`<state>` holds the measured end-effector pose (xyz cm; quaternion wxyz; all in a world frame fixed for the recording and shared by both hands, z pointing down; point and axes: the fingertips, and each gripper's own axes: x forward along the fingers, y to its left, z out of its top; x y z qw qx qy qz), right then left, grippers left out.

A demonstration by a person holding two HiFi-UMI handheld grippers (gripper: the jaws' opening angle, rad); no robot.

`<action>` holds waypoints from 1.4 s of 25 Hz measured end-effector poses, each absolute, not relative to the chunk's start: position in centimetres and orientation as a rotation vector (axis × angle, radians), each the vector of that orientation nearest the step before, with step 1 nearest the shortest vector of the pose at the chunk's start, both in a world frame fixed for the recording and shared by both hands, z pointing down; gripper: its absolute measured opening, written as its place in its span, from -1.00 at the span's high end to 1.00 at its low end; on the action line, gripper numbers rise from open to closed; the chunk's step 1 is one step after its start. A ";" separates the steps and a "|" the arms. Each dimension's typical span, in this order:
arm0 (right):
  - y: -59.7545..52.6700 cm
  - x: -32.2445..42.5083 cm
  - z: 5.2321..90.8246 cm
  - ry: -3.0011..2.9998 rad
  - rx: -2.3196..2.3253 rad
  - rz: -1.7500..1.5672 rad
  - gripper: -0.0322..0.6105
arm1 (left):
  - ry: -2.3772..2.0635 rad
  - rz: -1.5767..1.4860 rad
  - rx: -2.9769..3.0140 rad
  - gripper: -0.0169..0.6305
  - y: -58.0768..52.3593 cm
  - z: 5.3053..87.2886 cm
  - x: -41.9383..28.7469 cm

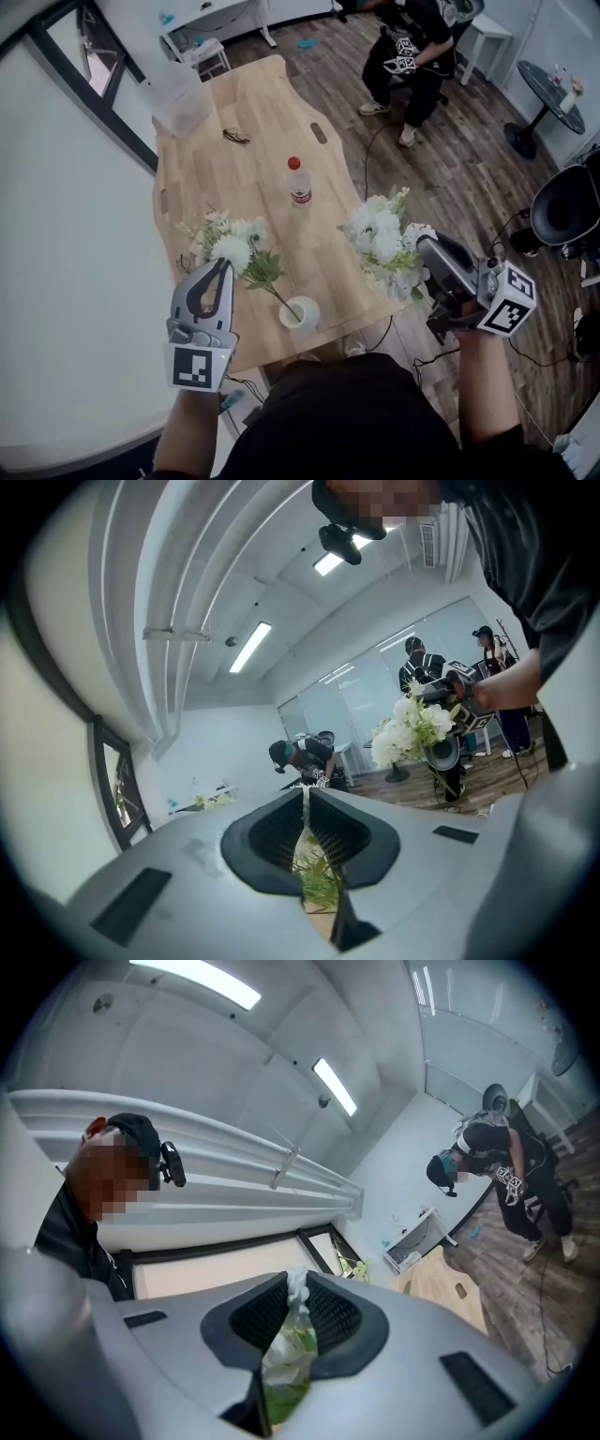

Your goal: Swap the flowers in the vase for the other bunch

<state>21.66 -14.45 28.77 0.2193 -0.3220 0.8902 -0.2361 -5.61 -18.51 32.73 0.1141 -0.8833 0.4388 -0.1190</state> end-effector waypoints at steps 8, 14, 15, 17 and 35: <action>-14.4 21.0 28.1 2.478 -0.846 -0.666 0.66 | 1.251 -0.342 -2.679 0.88 -16.3 33.1 -4.0; -14.6 20.7 28.3 2.474 -0.792 -0.720 0.66 | 1.232 -0.374 -2.702 0.88 -14.8 33.1 -2.5; -14.6 20.6 28.5 2.476 -0.780 -0.738 0.66 | 1.226 -0.388 -2.706 0.88 -14.5 33.1 -2.2; -14.7 20.3 28.5 2.485 -0.762 -0.755 0.66 | 1.208 -0.410 -2.714 0.88 -13.8 33.1 -1.5; -12.5 14.9 33.8 2.501 -0.688 -0.869 0.66 | 1.014 -0.463 -2.811 0.88 -7.2 38.3 -0.1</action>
